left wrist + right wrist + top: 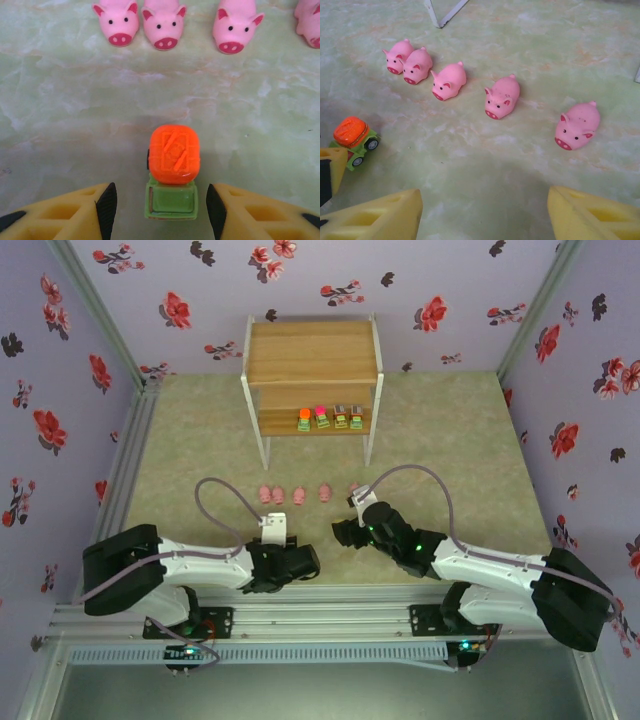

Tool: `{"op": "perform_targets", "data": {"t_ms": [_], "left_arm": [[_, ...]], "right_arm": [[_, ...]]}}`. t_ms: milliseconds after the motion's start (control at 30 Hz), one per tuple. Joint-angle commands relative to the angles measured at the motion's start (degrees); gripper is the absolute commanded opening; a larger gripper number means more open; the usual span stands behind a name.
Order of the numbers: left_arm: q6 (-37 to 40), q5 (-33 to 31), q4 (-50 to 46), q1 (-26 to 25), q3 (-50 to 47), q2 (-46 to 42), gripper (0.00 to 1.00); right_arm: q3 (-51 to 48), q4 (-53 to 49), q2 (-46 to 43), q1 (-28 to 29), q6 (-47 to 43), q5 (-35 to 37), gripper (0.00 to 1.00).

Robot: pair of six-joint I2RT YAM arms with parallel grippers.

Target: Place and organize the plastic toys onto the shelf

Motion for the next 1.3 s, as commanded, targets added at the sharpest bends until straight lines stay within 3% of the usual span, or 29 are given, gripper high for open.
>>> {"op": "perform_targets", "data": {"t_ms": [0, 733, 1267], "left_arm": [[1.40, -2.58, 2.63, -0.16, -0.82, 1.10, 0.55], [7.29, 0.71, 9.87, 4.58, -2.27, 5.33, 0.56], [5.01, 3.46, 11.20, 4.40, -2.56, 7.92, 0.52]], "right_arm": [[1.73, 0.12, 0.52, 0.39, -0.84, 0.48, 0.56], [1.88, -0.12, 0.83, 0.55, -0.73, 0.48, 0.56], [1.91, -0.30, 0.83, 0.49, -0.79, 0.58, 0.56]]}}
